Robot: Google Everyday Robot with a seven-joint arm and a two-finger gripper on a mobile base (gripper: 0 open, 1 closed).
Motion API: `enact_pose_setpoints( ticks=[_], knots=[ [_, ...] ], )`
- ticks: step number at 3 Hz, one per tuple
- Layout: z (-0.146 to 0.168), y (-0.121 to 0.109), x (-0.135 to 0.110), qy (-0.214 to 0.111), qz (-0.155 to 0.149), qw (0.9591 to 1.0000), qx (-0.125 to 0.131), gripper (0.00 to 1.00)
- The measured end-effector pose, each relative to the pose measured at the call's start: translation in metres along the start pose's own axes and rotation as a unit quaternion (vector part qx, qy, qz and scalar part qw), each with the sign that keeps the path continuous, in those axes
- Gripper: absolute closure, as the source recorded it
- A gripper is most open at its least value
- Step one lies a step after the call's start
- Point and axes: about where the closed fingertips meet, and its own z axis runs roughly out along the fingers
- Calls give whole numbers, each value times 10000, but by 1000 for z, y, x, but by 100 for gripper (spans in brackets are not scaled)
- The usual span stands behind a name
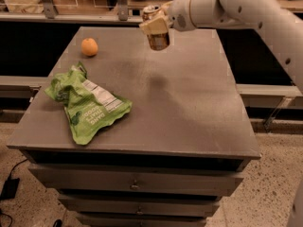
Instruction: Knock orange can over
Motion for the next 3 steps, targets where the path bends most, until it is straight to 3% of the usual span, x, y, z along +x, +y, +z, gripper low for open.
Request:
enact_pose_setpoints(
  ticks=[1,2,3],
  knots=[
    [-38,21,-21,1019,-562,9932,31,100],
    [-63,44,-18,1647,-862,9826,61,100],
    [-68,47,-19,1722,-933,9806,76,100]
  ],
)
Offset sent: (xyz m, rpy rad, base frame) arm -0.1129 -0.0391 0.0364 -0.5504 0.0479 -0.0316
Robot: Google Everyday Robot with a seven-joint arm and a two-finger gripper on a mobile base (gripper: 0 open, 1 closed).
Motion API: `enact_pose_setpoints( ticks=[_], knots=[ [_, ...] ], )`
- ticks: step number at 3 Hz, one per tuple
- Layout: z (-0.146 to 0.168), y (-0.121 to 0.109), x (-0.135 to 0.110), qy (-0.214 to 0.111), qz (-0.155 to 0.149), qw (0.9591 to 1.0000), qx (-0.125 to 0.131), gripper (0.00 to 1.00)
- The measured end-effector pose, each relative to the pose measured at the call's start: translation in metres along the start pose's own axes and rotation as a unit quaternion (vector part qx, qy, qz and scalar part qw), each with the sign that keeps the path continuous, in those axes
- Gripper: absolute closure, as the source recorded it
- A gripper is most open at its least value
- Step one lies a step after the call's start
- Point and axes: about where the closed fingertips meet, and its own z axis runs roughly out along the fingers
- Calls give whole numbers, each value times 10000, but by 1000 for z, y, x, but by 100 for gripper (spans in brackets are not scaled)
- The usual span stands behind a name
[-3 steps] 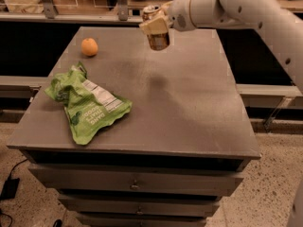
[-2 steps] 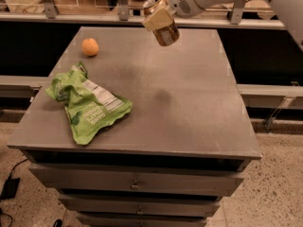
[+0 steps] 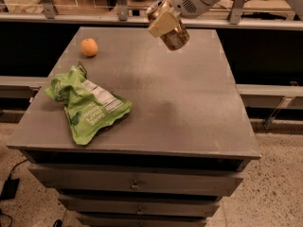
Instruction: Knock orange can over
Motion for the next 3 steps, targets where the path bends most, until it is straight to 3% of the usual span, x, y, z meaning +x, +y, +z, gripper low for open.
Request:
enact_pose_setpoints(
  ticks=[1,2,3],
  knots=[
    [9,1,2,128,-64,9999,-52,100],
    [19,18,23,791,-342,9961,-214,100],
    [19,38,63,1579,-642,9841,-499,100]
  ],
)
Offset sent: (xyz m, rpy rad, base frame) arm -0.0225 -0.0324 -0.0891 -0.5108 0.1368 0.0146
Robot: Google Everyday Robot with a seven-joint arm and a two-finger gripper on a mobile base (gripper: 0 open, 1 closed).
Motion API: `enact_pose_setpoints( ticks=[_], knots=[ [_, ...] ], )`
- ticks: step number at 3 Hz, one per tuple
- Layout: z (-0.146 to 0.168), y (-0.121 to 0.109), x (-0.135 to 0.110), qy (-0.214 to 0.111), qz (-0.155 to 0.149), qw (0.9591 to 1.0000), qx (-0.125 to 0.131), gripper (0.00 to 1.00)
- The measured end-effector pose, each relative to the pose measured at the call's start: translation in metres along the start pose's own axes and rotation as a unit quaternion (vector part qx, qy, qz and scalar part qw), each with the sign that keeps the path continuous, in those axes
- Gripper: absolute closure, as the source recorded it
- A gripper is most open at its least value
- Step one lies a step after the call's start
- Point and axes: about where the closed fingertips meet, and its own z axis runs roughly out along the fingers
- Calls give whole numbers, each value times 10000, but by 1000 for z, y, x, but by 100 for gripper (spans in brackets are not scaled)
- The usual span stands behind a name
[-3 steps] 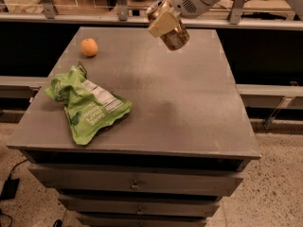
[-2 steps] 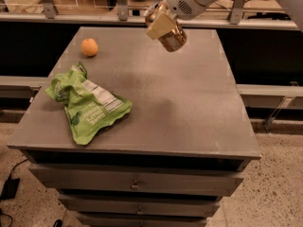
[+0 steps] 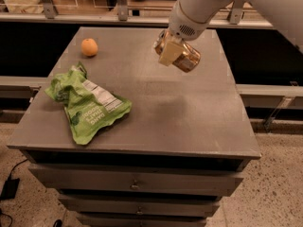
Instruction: Knock orange can over
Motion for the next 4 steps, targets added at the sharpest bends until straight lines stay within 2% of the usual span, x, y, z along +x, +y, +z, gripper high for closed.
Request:
enact_pose_setpoints(
  ticks=[1,2,4],
  knots=[
    [19,31,29,480,-160,9977,-448,84],
    [33,52,43,676,-243,9929,-952,53],
    [33,52,41,659,-252,9933,-914,7]
  ],
)
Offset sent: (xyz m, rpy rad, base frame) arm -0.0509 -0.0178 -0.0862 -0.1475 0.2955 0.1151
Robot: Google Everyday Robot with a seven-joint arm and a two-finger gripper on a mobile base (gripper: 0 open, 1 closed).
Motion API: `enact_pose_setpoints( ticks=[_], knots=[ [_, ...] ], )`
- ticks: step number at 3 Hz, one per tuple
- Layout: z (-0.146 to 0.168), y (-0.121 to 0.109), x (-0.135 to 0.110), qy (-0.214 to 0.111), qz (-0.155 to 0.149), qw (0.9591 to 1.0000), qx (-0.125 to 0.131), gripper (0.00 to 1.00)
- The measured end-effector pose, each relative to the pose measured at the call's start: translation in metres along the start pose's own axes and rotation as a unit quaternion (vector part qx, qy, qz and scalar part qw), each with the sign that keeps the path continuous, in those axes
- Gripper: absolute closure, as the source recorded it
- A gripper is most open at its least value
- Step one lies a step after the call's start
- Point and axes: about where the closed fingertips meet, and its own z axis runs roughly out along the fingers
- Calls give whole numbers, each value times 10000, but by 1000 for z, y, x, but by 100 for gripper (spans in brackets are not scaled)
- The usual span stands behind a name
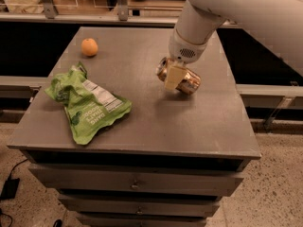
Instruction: Knock orange can over
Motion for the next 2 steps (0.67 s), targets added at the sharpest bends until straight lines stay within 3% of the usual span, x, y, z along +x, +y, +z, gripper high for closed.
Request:
enact_pose_setpoints(
  ticks=[1,2],
  knots=[
    [0,0,0,1,-6,10000,-3,0],
    [0,0,0,1,-6,10000,-3,0]
  ],
)
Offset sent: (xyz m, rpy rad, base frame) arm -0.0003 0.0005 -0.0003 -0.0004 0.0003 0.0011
